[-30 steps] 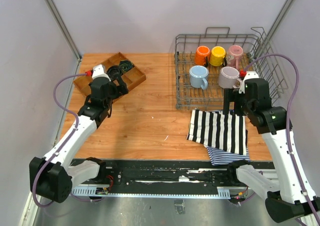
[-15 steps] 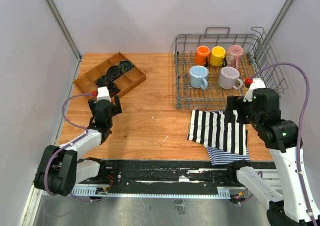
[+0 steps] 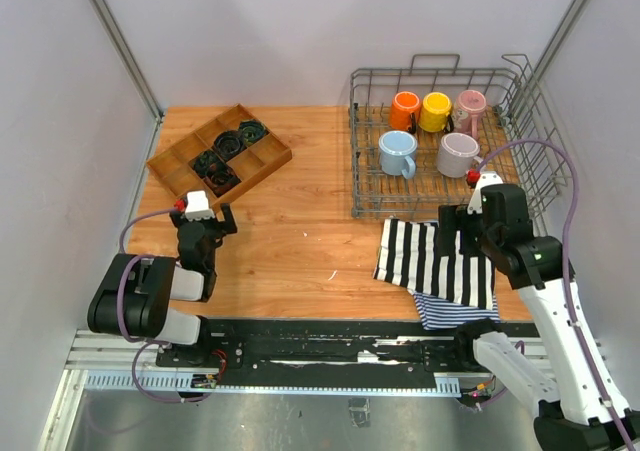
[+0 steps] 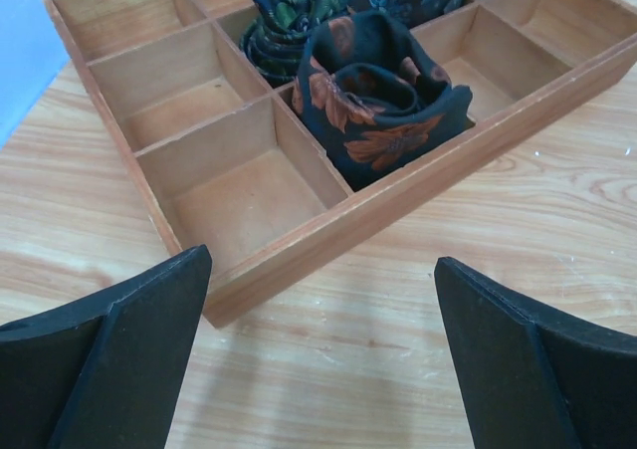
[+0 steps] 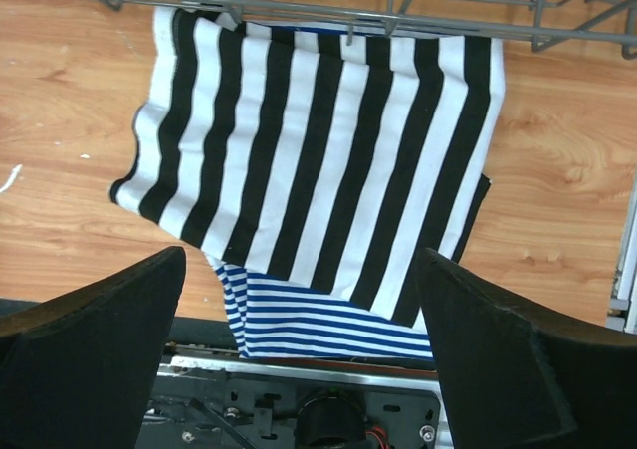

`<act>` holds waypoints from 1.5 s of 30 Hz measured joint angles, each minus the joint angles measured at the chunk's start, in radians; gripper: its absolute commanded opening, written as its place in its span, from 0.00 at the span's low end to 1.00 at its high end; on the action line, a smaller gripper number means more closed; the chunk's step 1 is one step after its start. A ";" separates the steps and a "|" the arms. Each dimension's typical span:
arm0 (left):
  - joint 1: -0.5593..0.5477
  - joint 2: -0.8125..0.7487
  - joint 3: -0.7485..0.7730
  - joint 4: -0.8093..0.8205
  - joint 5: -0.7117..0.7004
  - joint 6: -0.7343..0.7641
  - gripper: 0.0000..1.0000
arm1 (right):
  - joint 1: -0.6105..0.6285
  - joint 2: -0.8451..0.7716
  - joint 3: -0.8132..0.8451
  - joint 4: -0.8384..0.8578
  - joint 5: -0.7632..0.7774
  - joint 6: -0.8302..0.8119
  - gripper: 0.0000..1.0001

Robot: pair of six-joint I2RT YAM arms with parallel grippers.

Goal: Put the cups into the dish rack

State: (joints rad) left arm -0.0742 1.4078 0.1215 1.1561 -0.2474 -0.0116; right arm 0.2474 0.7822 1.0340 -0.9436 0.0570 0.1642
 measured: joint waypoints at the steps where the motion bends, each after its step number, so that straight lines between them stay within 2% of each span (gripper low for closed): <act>1: 0.008 0.008 -0.004 0.015 0.006 -0.002 1.00 | 0.001 0.003 -0.013 0.002 0.009 0.000 0.98; 10: 0.013 0.011 -0.017 0.128 -0.007 -0.032 1.00 | 0.002 -0.035 -0.162 0.163 0.042 0.017 0.98; 18: 0.013 0.011 -0.017 0.145 -0.011 -0.038 1.00 | 0.002 0.010 -0.343 0.432 0.083 0.008 0.98; 25: 0.013 0.011 -0.017 0.145 -0.013 -0.038 1.00 | -0.011 0.053 -0.462 0.672 0.066 -0.091 0.98; 37: 0.013 0.011 -0.017 0.145 -0.013 -0.038 1.00 | -0.127 0.167 -0.660 1.056 0.052 -0.164 0.98; 45: 0.013 0.011 -0.017 0.145 -0.013 -0.038 1.00 | -0.230 0.325 -0.749 1.365 0.027 -0.170 0.98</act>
State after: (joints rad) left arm -0.0608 1.4185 0.1043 1.3010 -0.2607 -0.0498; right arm 0.0170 1.1069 0.2852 0.4217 0.0841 -0.0055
